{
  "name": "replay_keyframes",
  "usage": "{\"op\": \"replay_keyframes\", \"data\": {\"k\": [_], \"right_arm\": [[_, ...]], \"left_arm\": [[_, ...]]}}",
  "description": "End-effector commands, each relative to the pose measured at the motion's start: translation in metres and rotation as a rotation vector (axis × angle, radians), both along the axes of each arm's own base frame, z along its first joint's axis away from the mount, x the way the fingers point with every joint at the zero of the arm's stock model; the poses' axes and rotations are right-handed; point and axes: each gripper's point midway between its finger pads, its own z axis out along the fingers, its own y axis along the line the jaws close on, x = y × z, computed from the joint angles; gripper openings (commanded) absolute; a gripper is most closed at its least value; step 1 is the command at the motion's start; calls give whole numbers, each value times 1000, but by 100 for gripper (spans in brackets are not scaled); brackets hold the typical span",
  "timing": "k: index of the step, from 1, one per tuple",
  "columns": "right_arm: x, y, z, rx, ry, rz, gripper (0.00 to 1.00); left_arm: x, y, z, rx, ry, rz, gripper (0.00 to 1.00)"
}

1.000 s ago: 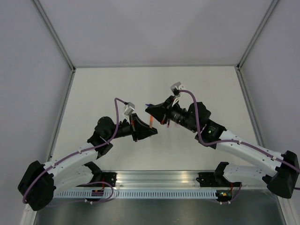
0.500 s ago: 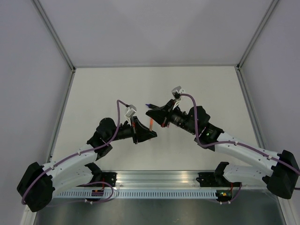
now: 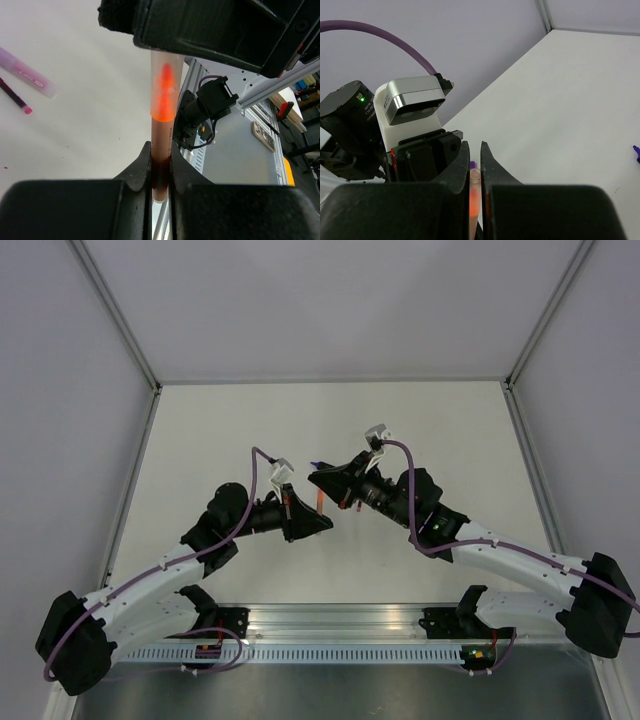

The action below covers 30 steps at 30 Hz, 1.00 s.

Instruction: Insert the pens into the pen caps

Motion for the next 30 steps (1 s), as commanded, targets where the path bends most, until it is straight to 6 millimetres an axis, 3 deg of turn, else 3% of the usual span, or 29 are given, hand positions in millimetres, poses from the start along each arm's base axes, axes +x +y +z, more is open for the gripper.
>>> {"op": "replay_keyframes", "data": {"k": [1,8,14,26,30], "right_arm": [[-79,23,-84,-201,217,309,0],[-80,18,-92,-282,192,269,0],[-97,35,-104,-307,223,359,0],[-127,49,-100,-170,324,495,0],[-120,46,-102,-203,315,450,0]], "left_arm": [[65,23,103,-204,-217,300,2],[85,46,110,-219,-194,365,2],[94,52,114,-195,-183,406,2],[123,80,95,-112,-179,553,2],[122,75,92,-113,-157,527,2]]}}
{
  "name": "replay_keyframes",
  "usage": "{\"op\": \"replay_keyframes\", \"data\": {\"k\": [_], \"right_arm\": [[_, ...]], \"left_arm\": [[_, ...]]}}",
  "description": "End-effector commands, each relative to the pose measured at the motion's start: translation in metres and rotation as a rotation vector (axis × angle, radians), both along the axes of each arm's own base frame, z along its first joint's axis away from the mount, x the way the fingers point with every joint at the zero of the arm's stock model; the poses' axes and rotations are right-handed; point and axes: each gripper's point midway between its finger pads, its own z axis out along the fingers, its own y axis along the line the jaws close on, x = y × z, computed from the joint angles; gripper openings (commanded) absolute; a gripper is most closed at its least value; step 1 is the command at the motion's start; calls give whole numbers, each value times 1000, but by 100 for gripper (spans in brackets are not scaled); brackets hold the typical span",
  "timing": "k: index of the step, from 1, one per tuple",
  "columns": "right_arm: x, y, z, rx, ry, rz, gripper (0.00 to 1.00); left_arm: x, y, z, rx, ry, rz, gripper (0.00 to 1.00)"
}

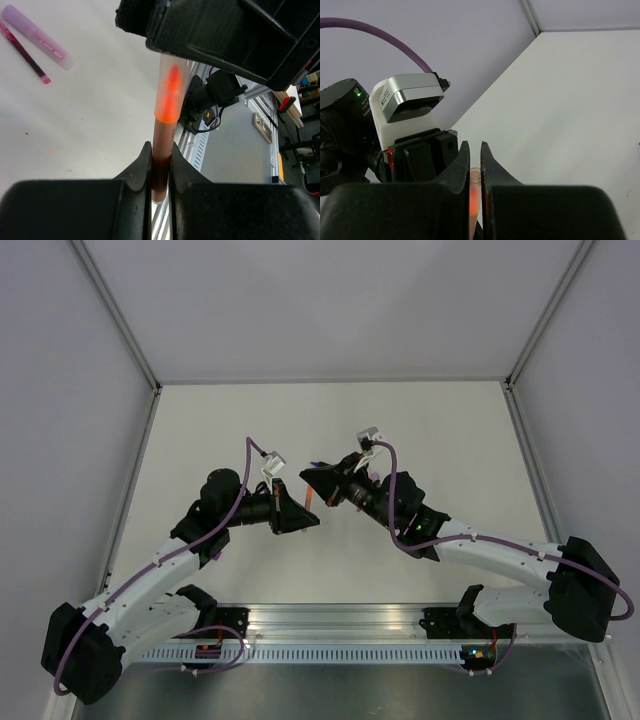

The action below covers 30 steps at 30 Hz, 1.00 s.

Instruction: Insert the pens into the pen caps

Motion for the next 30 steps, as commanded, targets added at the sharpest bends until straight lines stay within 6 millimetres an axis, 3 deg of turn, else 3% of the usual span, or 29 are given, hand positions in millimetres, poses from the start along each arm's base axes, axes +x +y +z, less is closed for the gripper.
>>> {"op": "replay_keyframes", "data": {"k": [1,6,10,11,12,17,19,22,30], "right_arm": [[-130,24,-87,-236,248,522,0],[-113,15,-68,-230,196,413,1],[-87,5,-38,-229,148,260,15],[-82,1,-20,-222,125,227,25],[-75,-2,-10,-215,108,186,28],[-35,-34,52,-175,-4,-79,49],[-24,-47,62,-179,-28,-164,53],[-24,-72,72,-167,-38,-233,58],[-23,-118,25,-220,-40,-357,66]], "left_arm": [[105,43,105,-185,-273,491,2],[83,30,104,-224,-258,362,2],[68,24,82,-190,-205,302,2],[68,25,71,-159,-197,316,2],[65,23,63,-135,-183,317,2],[62,27,29,-72,-131,334,2],[60,27,23,-64,-118,331,2],[65,29,12,-22,-92,346,2],[108,38,-53,187,104,515,2]]}}
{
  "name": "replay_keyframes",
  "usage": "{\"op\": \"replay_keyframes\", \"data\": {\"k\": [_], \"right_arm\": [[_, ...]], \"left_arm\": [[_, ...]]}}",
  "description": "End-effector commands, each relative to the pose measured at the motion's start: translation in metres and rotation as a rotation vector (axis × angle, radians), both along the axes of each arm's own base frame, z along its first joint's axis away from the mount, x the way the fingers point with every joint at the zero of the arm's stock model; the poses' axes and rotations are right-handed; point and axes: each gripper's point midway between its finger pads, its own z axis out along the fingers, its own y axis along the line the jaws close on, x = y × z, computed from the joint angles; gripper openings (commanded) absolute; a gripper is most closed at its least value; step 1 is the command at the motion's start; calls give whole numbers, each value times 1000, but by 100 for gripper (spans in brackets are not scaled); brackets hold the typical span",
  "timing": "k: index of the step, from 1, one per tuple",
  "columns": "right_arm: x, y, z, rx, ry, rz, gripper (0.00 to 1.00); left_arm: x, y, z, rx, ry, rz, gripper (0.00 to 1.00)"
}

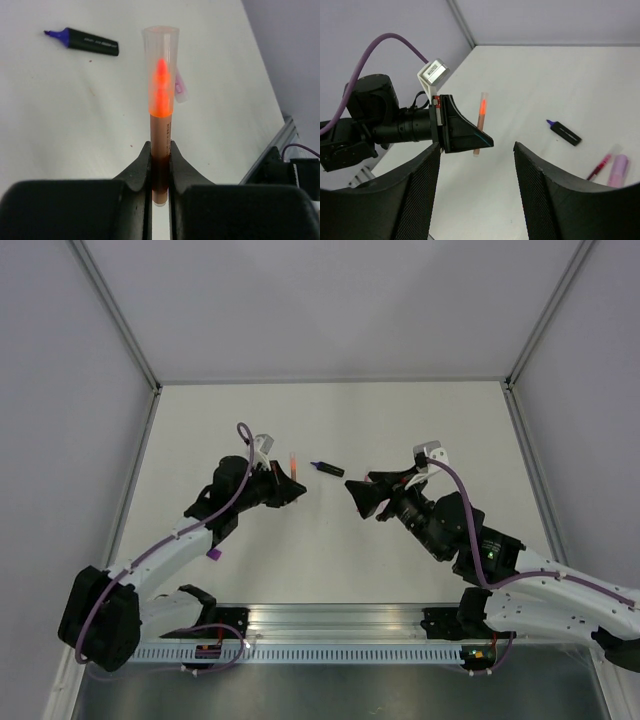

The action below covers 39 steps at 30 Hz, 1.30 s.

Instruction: Insert the pens into the pen caps

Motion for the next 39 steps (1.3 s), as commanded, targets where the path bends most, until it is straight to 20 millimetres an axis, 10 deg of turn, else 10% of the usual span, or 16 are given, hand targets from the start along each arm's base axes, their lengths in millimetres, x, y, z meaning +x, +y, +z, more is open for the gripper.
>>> {"op": "replay_keyframes", "data": {"k": [1,12,39], "right_arm": [[8,-22,-32,-77,7,-99,67],[0,-19,-31,-52,3,-48,68],[1,-18,-34,-63,5,-44,69]], "left_arm": [[27,7,-24,77,90,113,2],[44,-24,-91,217,294,111,5],[53,-113,-134,270,361,0,14]]}}
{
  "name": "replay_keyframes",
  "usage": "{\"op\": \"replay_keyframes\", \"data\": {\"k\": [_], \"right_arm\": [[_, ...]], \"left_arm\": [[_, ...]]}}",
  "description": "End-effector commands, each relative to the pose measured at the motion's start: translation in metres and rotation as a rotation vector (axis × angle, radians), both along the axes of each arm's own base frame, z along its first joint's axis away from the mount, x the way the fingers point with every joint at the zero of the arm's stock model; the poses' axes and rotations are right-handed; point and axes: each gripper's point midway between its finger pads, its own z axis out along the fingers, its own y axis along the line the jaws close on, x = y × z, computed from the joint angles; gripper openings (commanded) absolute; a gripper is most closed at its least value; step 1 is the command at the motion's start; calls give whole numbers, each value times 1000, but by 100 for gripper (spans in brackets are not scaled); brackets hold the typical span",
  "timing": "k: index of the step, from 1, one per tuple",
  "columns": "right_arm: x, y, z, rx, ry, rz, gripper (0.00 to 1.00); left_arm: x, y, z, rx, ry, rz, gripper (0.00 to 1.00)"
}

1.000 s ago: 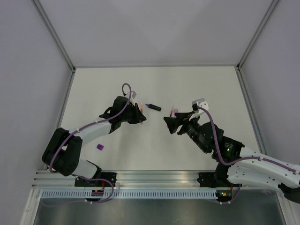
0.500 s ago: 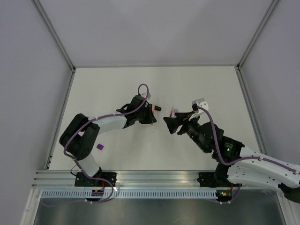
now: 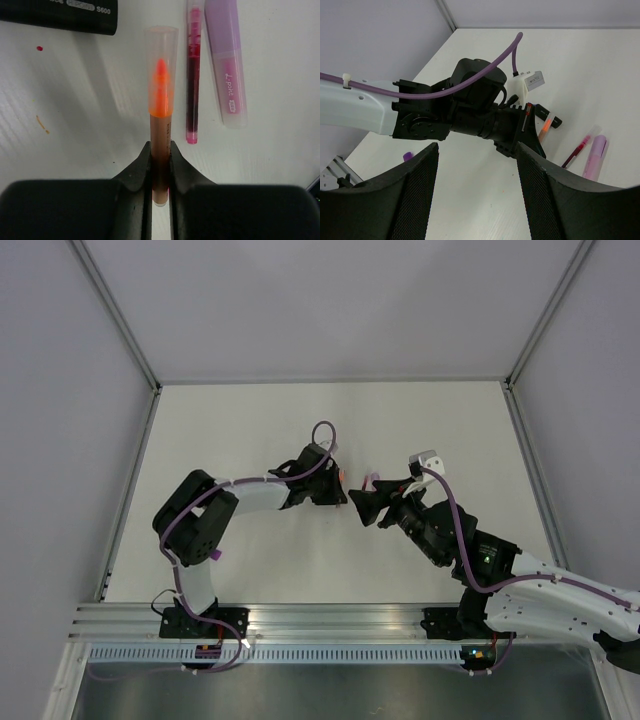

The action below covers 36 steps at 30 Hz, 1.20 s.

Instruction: Insert the pens into the pen caps

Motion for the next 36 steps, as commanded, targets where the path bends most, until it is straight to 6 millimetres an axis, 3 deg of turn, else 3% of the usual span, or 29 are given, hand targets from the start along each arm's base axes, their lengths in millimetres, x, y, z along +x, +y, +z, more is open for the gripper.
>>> {"op": "replay_keyframes", "data": {"k": [1,15,21,25,26,29,30,32,33,35,36], "right_arm": [[-1,-1,13,27,-22,3,69],[-1,-4,11,16,-10,-3,69],[-2,-5,11,18,-11,1,69],[-2,-4,11,10,-12,2,69],[-1,-5,10,8,-12,-3,69],[3,-7,8,-18,-22,-28,70],[4,-8,10,-27,-28,-32,70],[8,-8,5,-74,-37,-46,70],[10,-7,9,-80,-42,-49,70],[22,-5,1,-140,-33,-71,71],[25,-2,7,-152,-36,-64,72]], "left_arm": [[10,-15,9,-29,-7,15,15],[6,-21,7,-57,25,7,27],[2,-30,26,-124,18,-29,32],[3,-23,41,-104,-14,-17,34],[5,-20,56,-111,-47,-10,34],[4,2,74,-47,-90,13,36],[2,13,97,-42,-139,22,36],[-2,30,117,-42,-185,42,37],[-4,42,147,-66,-261,63,41],[-13,63,156,-56,-302,96,47],[-12,74,162,-41,-342,131,55]]}}
